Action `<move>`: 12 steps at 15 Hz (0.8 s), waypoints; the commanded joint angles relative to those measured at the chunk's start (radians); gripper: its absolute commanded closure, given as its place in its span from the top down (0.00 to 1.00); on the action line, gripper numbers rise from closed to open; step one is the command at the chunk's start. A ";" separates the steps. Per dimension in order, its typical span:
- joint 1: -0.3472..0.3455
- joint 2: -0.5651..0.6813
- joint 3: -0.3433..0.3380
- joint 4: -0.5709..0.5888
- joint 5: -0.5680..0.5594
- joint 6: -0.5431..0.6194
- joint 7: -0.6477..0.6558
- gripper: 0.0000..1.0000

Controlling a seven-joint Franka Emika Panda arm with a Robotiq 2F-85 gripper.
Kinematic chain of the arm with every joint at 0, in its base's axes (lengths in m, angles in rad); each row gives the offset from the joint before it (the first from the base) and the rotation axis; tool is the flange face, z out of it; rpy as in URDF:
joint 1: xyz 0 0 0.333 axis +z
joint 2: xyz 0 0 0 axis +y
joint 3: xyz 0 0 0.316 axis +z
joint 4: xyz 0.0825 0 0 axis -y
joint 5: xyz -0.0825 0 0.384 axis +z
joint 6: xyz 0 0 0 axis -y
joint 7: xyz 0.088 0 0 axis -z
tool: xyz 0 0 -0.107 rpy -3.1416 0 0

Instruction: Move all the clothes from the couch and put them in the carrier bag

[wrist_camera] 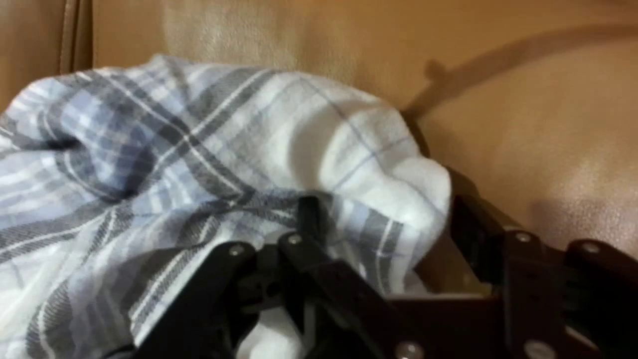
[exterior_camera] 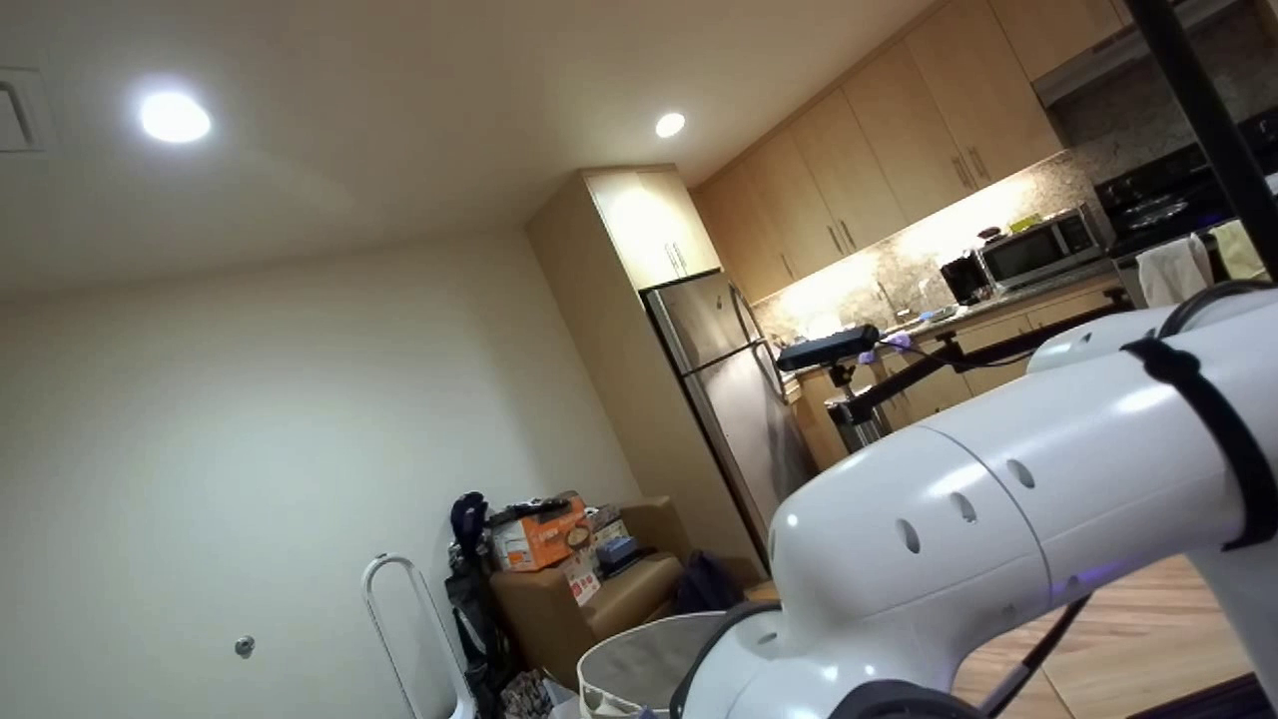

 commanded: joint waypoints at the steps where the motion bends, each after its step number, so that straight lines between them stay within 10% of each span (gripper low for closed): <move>1: 0.041 0.000 -0.073 -0.014 -0.068 -0.020 0.115 0.41; 6: 0.089 0.000 -0.152 -0.013 -0.149 -0.038 0.248 0.09; 12: 0.038 -0.006 -0.145 0.052 -0.108 -0.143 0.374 0.04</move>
